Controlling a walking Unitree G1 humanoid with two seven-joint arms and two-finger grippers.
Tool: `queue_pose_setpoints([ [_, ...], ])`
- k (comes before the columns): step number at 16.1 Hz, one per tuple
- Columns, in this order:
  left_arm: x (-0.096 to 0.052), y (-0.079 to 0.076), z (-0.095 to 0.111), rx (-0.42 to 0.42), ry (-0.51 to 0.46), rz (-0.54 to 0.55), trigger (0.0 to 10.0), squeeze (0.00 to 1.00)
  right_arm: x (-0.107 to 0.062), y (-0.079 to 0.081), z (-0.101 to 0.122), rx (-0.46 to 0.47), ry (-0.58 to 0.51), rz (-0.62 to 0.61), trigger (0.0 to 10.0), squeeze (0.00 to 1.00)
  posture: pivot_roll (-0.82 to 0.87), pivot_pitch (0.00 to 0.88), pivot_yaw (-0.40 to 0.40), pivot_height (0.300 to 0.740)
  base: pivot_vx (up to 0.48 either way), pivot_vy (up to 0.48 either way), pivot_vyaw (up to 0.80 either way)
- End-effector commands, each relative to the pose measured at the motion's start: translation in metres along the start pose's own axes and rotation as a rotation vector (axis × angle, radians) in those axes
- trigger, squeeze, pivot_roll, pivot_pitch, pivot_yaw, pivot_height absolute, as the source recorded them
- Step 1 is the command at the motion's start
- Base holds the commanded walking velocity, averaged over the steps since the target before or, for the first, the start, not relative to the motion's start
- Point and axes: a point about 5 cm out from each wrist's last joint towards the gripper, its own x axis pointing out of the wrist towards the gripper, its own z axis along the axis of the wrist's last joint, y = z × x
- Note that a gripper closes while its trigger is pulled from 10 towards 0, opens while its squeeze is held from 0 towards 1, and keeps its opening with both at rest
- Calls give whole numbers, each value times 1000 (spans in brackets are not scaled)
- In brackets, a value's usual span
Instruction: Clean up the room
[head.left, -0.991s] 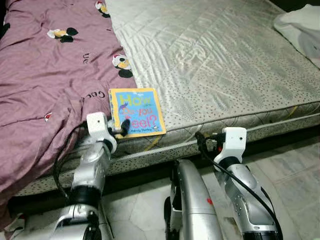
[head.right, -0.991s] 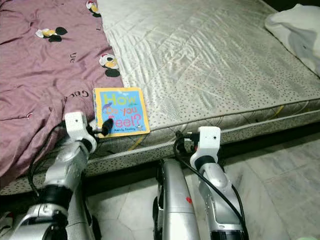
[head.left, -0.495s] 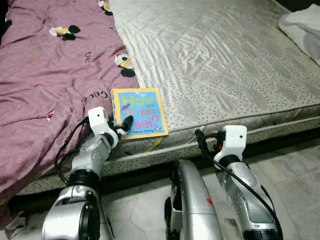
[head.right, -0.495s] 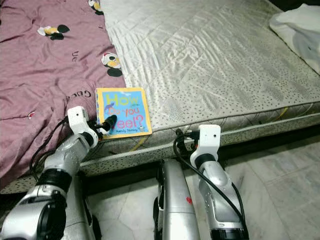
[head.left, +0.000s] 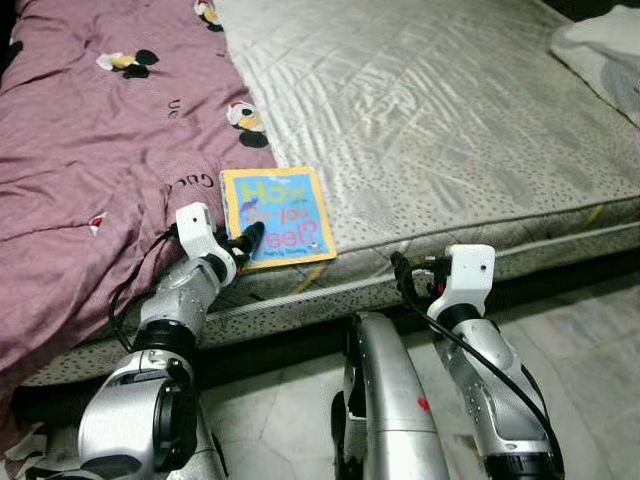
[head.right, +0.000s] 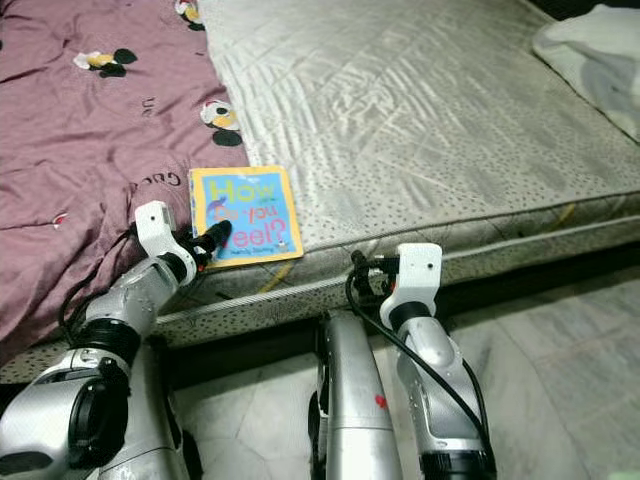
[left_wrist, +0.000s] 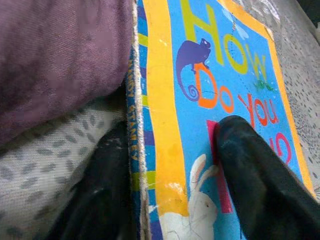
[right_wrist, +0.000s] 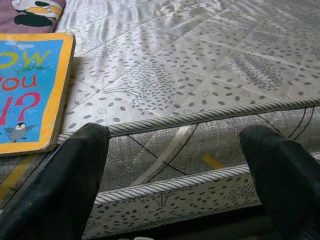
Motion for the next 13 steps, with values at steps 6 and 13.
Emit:
queue_pose_setpoints([
  [6, 4, -13, -3, -11, 31, -84, 0, 0, 8, -1, 7, -25, -43, -10, 10000, 0, -100, 57, -76, 444, 0, 0, 0],
  [13, 6, -20, 6, 7, -23, -80, 0, 0, 12, 0, 11, -43, -70, -10, 10000, 0, -87, 48, -72, 444, 0, 0, 0],
])
